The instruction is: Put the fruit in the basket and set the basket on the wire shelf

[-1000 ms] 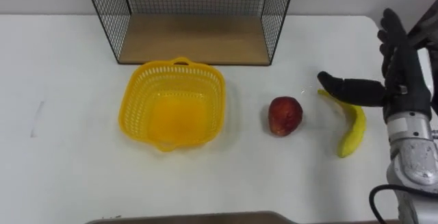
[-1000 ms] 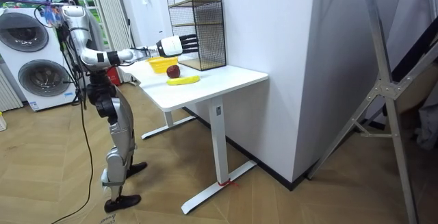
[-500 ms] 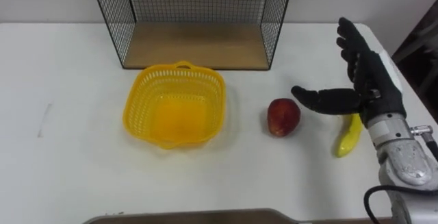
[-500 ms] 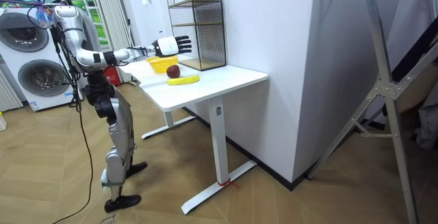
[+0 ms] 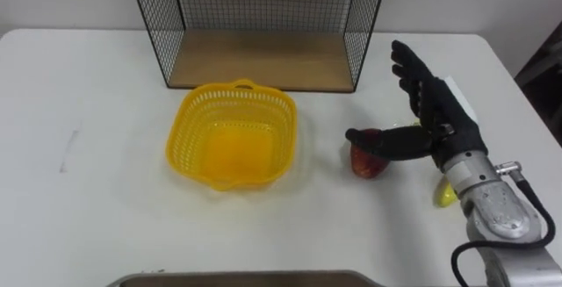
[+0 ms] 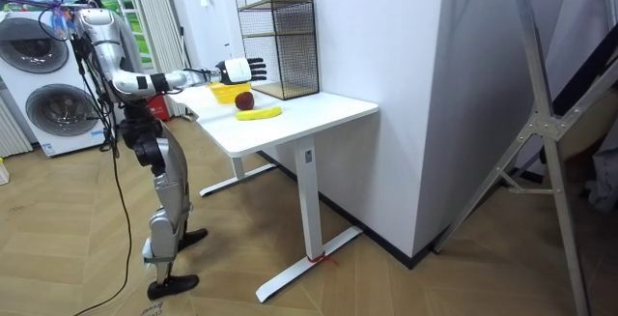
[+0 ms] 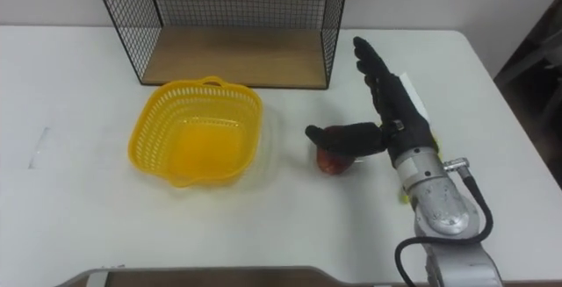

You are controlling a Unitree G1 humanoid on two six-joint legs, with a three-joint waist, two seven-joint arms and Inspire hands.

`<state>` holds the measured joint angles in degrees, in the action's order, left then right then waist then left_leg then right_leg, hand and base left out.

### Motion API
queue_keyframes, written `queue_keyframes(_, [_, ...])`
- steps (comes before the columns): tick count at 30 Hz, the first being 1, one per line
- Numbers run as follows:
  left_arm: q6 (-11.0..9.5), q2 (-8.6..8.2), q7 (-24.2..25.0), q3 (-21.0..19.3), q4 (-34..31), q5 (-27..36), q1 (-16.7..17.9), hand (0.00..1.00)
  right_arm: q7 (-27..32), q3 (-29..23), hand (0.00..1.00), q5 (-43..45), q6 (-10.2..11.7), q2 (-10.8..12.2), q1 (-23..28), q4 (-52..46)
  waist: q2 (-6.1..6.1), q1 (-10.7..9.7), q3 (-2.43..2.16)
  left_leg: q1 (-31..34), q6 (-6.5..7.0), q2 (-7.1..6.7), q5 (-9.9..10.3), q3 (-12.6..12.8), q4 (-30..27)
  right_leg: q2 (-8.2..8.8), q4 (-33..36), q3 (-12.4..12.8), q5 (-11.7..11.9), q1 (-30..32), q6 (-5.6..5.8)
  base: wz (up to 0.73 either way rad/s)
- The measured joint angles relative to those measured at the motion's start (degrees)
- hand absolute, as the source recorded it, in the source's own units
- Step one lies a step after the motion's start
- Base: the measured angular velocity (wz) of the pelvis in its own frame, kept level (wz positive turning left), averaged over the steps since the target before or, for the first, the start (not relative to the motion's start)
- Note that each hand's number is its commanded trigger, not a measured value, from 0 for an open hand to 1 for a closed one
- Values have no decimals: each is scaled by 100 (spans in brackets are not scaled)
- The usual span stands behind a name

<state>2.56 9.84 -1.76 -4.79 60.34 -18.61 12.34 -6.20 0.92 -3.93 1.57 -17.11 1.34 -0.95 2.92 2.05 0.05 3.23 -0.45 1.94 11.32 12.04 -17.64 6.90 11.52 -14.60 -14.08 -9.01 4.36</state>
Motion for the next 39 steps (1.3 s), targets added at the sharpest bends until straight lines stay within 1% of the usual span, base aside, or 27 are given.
queue_keyframes(1, [2, 6, 1, 58, 0, -42, 5, 0, -23, 1, 0, 0, 0, 2, 0, 0, -4, 0, 1, -1, 0, 0, 0, 0, 2, 0, 0, 0, 0, 0, 0, 0])
queue_keyframes(4, [6, 5, 16, 65, 40, -140, -3, 0, -62, 16, 0, 9, -1, 23, 1, 29, 7, 2, 3, -5, 1, 0, -3, 0, 7, 0, -1, 2, 0, -1, 0, 0])
queue_keyframes(8, [7, 5, 24, 77, 26, -203, -8, 0, -92, 30, 0, -2, -3, 129, 11, 135, 36, -1, 13, 1, 1, 0, -3, 0, 0, 0, -9, -8, 0, 3, 0, 0])
queue_keyframes(11, [8, 7, 24, 115, -2, -199, -21, 0, -97, 121, 0, -26, -3, 130, 11, 436, 59, 0, 10, 1, 1, 2, -3, 1, 0, 0, -8, -8, 0, 3, 0, 0])
queue_keyframes(14, [7, 4, 24, 168, -3, -200, -43, 0, -154, 248, 0, -26, -51, 135, 15, 797, 73, 8, 12, 4, 1, 2, -3, 3, -2, 1, -7, -8, 0, 6, 0, 0])
queue_keyframes(19, [4, 6, 61, 167, -1, -196, -60, 0, -150, 235, 0, -11, -51, 133, 14, 1035, 117, -14, 13, 12, 2, 2, -3, 3, -1, 0, -3, -13, 0, 8, 0, 0])
queue_keyframes(22, [3, 8, 92, 166, 1, -194, -54, 0, -147, 233, 0, -16, -40, 134, 10, 1247, 156, -5, -4, 12, 2, 2, -2, 1, -19, 1, 4, -12, 0, -5, 0, 0])
queue_keyframes(23, [3, 9, 92, 166, 1, -194, -53, 0, -146, 233, 0, -16, -40, 134, 10, 1301, 161, -3, -2, 13, 2, 2, -3, 0, -23, 1, 4, -10, 0, -5, 0, 0])
queue_keyframes(27, [3, 9, 129, 160, 2, -203, -16, 0, -146, 227, 0, 0, -39, 133, 10, 1404, 156, -5, 1, 11, 2, 3, -3, 0, -37, 0, 2, -9, 0, -10, 0, 0])
queue_keyframes(30, [3, 8, 163, 154, 0, -246, 4, 0, -148, 205, 0, 67, -24, 119, 11, 1429, 138, -15, 14, 22, 4, 5, -1, 1, -56, 0, -6, -9, 0, -11, 0, 0])
queue_keyframes(35, [2, 8, 250, 151, 0, -244, 34, 0, -209, 144, 0, 248, 136, 119, -11, 1590, 105, -13, 19, 70, 9, 21, 3, -23, -118, -3, -4, -130, 0, -13, 0, 1])
queue_keyframes(37, [2, 7, 257, 152, 0, -244, 51, 0, -215, 139, 0, 331, 137, 119, -11, 1597, 81, -12, 26, 90, 10, 25, 2, -33, -135, -6, -1, -142, 0, -8, 0, 2])
queue_keyframes(38, [6, 7, 270, 153, 2, -245, 51, 0, -217, 138, 0, 495, 159, 119, -29, 1635, 90, -12, 20, 97, 10, 26, 2, -46, -147, -7, 1, -145, 0, -6, 0, 0])
queue_keyframes(39, [9, 7, 288, 153, 3, -242, 56, 0, -219, 136, 0, 563, 171, 119, -49, 1679, 69, -11, 32, 99, 10, 26, 2, -51, -153, -7, 2, -145, 0, -7, 0, 0])
